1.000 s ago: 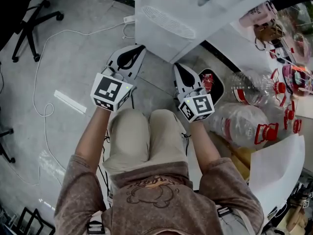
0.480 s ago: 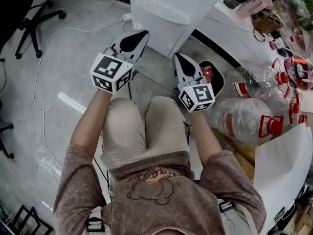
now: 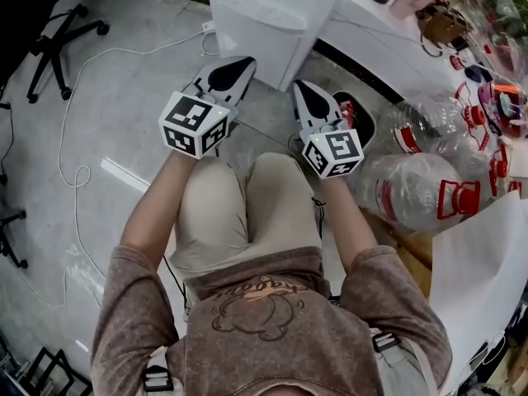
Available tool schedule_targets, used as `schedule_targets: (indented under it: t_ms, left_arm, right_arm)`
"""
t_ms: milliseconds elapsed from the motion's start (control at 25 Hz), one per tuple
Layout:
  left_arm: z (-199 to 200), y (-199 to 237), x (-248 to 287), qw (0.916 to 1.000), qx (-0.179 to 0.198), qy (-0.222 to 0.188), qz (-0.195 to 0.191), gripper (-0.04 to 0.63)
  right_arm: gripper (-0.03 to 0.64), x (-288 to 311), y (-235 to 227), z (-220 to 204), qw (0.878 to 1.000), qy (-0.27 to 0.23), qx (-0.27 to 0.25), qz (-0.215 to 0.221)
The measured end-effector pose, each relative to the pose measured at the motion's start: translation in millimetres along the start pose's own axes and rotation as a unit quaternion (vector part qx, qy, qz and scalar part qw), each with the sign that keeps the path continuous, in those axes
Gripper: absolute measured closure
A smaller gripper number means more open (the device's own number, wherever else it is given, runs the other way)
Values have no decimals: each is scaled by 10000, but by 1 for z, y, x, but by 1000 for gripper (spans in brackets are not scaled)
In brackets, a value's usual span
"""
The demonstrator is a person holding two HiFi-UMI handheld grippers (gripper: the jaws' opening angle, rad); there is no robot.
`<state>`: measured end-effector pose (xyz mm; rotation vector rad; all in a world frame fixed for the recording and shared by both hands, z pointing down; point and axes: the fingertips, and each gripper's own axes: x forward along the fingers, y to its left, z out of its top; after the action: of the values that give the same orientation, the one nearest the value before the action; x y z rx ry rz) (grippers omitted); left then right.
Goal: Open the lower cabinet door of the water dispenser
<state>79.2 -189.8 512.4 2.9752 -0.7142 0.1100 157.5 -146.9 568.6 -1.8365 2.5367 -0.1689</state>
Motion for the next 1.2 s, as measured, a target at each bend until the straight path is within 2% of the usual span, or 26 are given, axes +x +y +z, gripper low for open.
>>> schedule_targets:
  t_ms: [320, 480, 600, 720, 960, 1200]
  left_arm:
    - [1, -21, 4, 9996, 116, 48, -240, 582]
    - [4, -23, -1, 9996, 159, -14, -236, 583]
    - [2, -24, -4, 9995, 195, 42, -256, 582]
    - [3, -24, -8, 9995, 193, 34, -239, 583]
    - [6, -21, -11, 9997, 157, -22, -194, 582]
    - [4, -25, -9, 9995, 174, 8, -277, 583]
  right_arm:
    - [464, -8, -6, -5, 9999, 75, 74, -5]
    - [281, -5, 0, -11, 9997, 132, 139, 161]
    - [197, 0, 3, -20, 9992, 263, 167, 245]
    - [172, 4, 1, -29, 9987, 378, 228, 249]
    - [172, 20, -27, -40, 9980, 511, 341, 122]
    - [175, 48, -59, -50, 9976, 669, 197, -33]
